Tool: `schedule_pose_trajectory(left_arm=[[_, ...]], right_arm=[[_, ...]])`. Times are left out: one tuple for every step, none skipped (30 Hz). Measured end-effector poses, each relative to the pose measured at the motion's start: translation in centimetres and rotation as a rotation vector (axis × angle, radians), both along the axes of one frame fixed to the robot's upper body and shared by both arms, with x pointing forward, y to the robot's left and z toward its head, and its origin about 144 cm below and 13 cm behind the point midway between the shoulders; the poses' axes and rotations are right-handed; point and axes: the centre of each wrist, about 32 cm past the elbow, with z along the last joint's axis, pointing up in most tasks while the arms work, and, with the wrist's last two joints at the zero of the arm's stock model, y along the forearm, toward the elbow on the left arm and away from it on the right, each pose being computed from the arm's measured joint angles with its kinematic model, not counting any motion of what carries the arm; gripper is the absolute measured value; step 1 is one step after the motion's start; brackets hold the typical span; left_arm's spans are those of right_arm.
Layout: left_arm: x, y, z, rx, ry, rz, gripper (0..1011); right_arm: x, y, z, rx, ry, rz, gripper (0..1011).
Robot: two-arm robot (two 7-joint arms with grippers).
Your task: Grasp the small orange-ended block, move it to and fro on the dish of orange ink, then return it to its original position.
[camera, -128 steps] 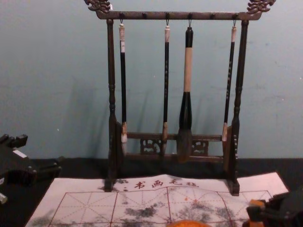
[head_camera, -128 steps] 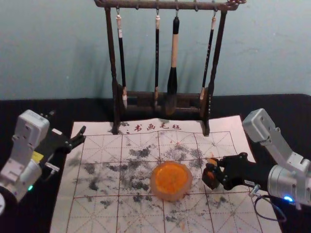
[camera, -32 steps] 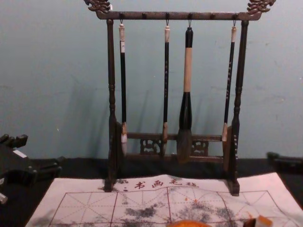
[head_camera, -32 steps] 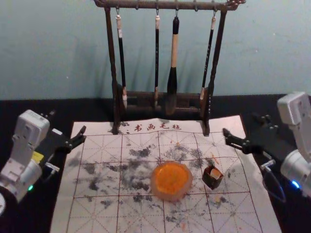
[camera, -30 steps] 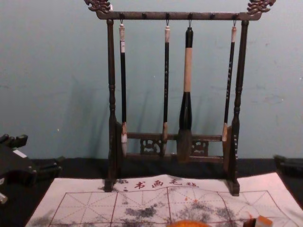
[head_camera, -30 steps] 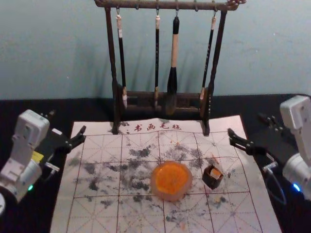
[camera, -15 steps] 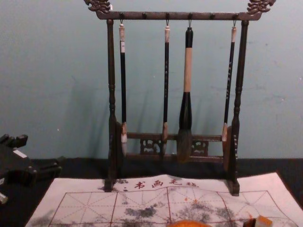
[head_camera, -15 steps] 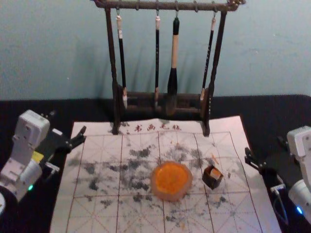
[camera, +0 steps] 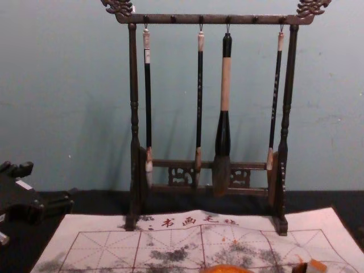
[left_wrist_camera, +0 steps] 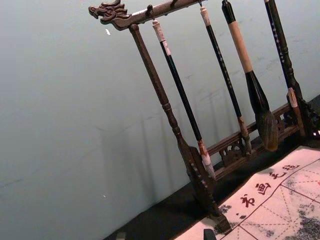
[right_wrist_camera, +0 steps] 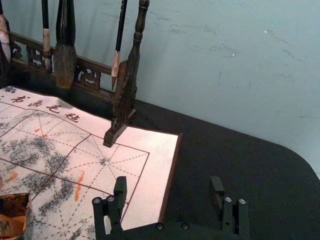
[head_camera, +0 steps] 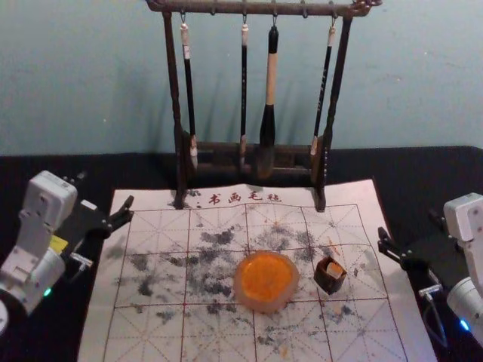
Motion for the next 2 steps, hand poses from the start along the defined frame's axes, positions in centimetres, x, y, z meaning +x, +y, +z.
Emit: schedule_pose_trajectory(left_arm=[[0.0, 0.0, 0.0, 0.0, 0.0, 0.0, 1001], [0.0, 0.0, 0.0, 0.0, 0.0, 0.0, 1001]], right_arm=[[0.0, 0.01, 0.02, 0.0, 0.0, 0.001, 1002], [0.0, 0.01, 0.02, 0.0, 0.0, 0.001, 1002]])
